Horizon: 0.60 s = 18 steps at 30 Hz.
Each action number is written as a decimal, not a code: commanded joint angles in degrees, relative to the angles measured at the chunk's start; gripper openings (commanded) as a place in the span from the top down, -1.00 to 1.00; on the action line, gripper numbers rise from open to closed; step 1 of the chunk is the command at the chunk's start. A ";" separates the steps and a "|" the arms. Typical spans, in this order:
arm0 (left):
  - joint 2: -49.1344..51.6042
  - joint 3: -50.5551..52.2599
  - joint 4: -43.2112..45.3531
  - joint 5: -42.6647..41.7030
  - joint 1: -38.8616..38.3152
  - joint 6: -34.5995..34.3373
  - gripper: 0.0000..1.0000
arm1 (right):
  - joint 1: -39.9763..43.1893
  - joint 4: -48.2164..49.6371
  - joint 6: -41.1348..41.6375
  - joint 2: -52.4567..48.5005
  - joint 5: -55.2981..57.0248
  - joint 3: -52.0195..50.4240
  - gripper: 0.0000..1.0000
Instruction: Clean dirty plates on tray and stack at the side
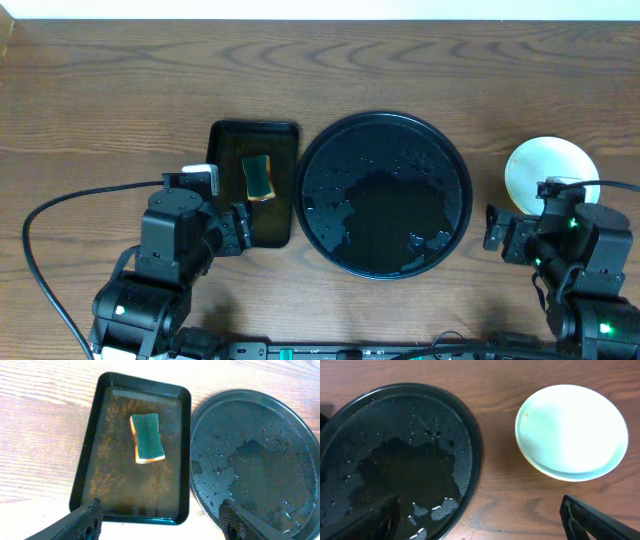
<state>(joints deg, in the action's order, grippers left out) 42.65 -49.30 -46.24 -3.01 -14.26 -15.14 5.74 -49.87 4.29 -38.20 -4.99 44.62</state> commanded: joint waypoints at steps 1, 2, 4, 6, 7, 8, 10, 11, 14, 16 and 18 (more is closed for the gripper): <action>-0.04 0.42 0.04 0.70 -0.02 0.50 -0.50 | -1.66 0.83 -1.38 2.16 1.75 -0.98 -0.99; -0.04 0.42 0.04 0.70 -0.02 0.50 -0.50 | -2.49 2.12 -1.40 3.17 1.75 -1.51 -0.99; -0.04 0.42 0.04 0.70 -0.02 0.50 -0.50 | -4.22 5.53 -1.38 5.60 1.73 -3.32 -0.98; -0.04 0.42 0.04 0.70 -0.02 0.50 -0.50 | -5.77 10.25 -1.36 8.92 1.70 -6.36 -0.99; -0.04 0.42 0.04 0.70 -0.02 0.50 -0.50 | -6.54 13.53 -1.36 11.13 1.66 -8.66 -0.99; -0.04 0.42 0.04 0.70 -0.02 0.50 -0.50 | -7.15 16.63 -1.33 13.00 1.46 -10.78 -0.99; -0.04 0.42 0.04 0.70 -0.02 0.50 -0.50 | -8.22 22.99 -1.33 17.03 0.79 -15.37 -0.98; -0.04 0.42 0.04 0.70 -0.02 0.50 -0.50 | -8.61 26.08 -1.33 19.12 0.26 -17.70 -0.98; -0.04 0.42 0.04 0.70 -0.02 0.50 -0.50 | -9.77 35.39 -1.16 25.73 0.02 -25.14 -0.99; -0.04 0.42 0.04 0.70 -0.02 0.50 -0.50 | -10.43 40.59 -1.18 29.55 0.02 -29.35 -0.99; -0.04 0.42 0.04 0.70 -0.02 0.50 -0.50 | -10.88 45.68 -1.18 33.07 0.02 -33.31 -0.99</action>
<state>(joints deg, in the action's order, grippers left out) 42.65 -49.12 -46.22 -2.98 -14.26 -15.14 -4.14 -7.60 3.38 -9.06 -4.64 15.46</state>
